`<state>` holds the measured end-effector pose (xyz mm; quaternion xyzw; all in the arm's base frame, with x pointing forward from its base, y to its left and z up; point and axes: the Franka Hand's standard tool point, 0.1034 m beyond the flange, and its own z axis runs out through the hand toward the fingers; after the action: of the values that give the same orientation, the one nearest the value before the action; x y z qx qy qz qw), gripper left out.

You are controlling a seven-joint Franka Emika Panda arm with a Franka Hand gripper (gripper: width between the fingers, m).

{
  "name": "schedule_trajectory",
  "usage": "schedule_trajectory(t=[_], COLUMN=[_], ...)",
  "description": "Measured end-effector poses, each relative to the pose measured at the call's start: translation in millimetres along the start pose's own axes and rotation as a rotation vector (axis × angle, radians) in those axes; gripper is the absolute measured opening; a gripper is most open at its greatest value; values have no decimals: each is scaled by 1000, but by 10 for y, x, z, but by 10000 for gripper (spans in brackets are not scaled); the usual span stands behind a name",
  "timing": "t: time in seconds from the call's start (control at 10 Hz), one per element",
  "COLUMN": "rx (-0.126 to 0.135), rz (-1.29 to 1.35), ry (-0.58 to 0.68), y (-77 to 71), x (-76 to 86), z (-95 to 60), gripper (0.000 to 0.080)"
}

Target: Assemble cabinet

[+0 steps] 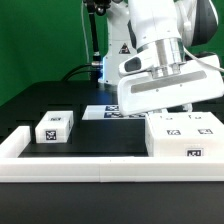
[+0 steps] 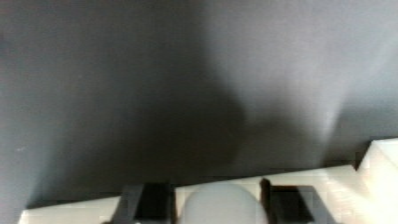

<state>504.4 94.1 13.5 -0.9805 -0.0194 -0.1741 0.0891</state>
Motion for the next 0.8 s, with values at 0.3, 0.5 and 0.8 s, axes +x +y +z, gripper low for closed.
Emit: schedule_trajectory(t=[0.3,0.5,0.8], rx=[2,1,3], rz=[-8,0,11], ry=[-61,-139,-143], y=[2,11,14], x=[45,183,159], z=[-140,-396,-375], gripper=[219,219,219])
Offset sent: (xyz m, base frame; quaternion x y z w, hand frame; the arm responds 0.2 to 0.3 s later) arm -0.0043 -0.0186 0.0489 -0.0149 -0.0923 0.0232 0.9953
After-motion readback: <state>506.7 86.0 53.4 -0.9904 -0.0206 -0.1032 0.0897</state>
